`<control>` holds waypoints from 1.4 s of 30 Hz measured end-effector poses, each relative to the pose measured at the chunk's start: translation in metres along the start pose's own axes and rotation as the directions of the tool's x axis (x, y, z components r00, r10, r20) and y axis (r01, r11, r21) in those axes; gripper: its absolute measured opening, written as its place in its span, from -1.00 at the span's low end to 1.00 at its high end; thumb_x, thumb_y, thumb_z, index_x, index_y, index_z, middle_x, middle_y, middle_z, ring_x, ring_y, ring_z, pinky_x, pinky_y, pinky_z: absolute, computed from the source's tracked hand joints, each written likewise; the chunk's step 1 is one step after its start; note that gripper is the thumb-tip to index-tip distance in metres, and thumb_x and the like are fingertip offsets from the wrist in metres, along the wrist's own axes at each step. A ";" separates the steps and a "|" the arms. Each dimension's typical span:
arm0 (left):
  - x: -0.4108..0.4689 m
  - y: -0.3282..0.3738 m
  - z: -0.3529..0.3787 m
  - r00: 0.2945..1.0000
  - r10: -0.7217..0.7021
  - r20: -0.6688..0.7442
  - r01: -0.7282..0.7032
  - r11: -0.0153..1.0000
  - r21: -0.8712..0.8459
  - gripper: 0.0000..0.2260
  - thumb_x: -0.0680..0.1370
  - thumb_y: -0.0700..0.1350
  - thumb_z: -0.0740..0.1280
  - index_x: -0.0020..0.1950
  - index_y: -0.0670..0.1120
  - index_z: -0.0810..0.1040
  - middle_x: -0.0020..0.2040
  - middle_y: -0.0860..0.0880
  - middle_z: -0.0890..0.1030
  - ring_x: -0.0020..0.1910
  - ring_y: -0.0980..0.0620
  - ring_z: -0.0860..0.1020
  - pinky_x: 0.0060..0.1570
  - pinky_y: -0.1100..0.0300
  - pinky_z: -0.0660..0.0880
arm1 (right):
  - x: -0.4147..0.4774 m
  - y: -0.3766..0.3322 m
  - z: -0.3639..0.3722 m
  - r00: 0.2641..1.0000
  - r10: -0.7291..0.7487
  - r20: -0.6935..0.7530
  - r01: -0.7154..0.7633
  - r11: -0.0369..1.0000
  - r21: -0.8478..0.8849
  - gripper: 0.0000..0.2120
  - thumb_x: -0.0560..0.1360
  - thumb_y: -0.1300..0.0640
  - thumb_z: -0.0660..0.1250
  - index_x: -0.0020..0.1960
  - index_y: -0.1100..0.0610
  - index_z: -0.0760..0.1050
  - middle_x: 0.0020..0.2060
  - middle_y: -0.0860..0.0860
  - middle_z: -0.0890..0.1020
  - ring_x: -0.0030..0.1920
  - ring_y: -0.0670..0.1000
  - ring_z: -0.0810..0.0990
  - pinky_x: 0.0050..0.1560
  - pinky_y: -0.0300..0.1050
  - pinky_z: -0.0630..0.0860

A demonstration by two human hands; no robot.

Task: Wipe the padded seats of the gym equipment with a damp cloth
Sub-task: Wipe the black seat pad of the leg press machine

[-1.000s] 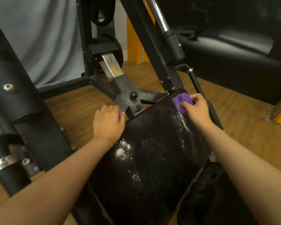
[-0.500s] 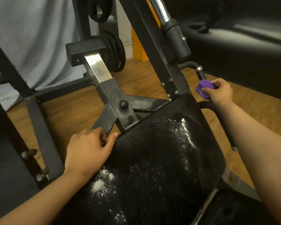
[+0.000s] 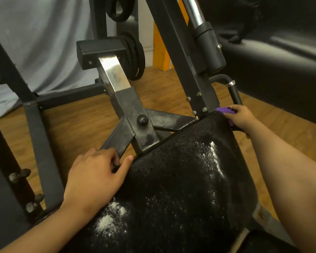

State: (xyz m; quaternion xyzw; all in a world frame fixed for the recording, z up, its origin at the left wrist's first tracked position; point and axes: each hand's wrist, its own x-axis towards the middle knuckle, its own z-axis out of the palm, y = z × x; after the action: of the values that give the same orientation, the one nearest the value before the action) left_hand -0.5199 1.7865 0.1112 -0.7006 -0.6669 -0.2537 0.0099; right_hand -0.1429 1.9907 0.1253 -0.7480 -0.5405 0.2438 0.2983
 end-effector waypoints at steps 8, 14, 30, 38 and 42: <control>0.001 -0.001 0.001 1.000 0.002 0.005 -0.001 1.000 -0.010 -0.62 0.53 0.32 0.07 -0.34 0.12 0.36 -0.44 0.11 0.42 -0.29 0.18 0.40 -0.25 0.09 0.39 | -0.008 -0.037 -0.007 0.984 -0.171 0.046 0.149 0.940 0.306 -0.76 0.58 0.16 0.27 0.24 0.09 0.46 0.12 0.08 0.55 0.06 0.03 0.56 0.06 -0.07 0.51; 0.000 0.000 0.000 1.000 -0.013 -0.003 0.013 1.000 -0.012 -0.62 0.52 0.32 0.07 -0.35 0.10 0.35 -0.43 0.13 0.41 -0.28 0.16 0.41 -0.22 0.10 0.37 | -0.005 -0.035 0.018 0.948 -0.243 -0.207 0.262 0.963 0.068 -0.80 0.54 0.21 0.32 0.15 0.12 0.50 -0.01 -0.01 0.54 0.09 0.03 0.54 0.16 -0.05 0.47; 0.001 0.000 0.004 0.999 -0.017 -0.027 0.019 0.998 0.054 -0.60 0.54 0.29 0.10 -0.37 0.08 0.35 -0.45 0.12 0.41 -0.31 0.15 0.39 -0.22 0.12 0.28 | -0.044 -0.038 0.008 0.870 -0.491 -0.056 0.493 0.868 0.054 -0.82 0.48 0.25 0.38 0.04 0.05 0.54 -0.08 -0.09 0.59 -0.03 -0.12 0.54 0.02 -0.24 0.45; 0.002 0.004 0.002 0.999 -0.029 -0.023 0.031 0.996 0.085 -0.60 0.54 0.27 0.10 -0.37 0.06 0.36 -0.43 0.12 0.42 -0.32 0.10 0.40 -0.21 0.11 0.29 | -0.054 -0.002 -0.001 0.937 -0.157 -0.312 0.182 0.982 0.053 -0.74 0.49 0.25 0.37 0.11 0.12 0.36 -0.13 -0.03 0.50 -0.08 0.03 0.56 -0.22 -0.18 0.44; 0.002 0.005 0.002 0.999 -0.040 -0.014 0.041 0.996 0.075 -0.60 0.54 0.27 0.09 -0.36 0.05 0.37 -0.42 0.11 0.43 -0.31 0.10 0.41 -0.21 0.11 0.32 | -0.052 0.009 -0.002 0.978 -0.105 -0.182 0.121 0.989 0.080 -0.53 0.52 0.15 0.37 0.39 0.17 0.34 0.10 0.06 0.52 0.08 0.04 0.51 0.03 -0.08 0.45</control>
State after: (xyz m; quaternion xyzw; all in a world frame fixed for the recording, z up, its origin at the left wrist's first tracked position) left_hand -0.5150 1.7885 0.1119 -0.6844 -0.6900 -0.2329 0.0352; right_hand -0.1509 1.9387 0.1227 -0.7206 -0.5417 0.1829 0.3922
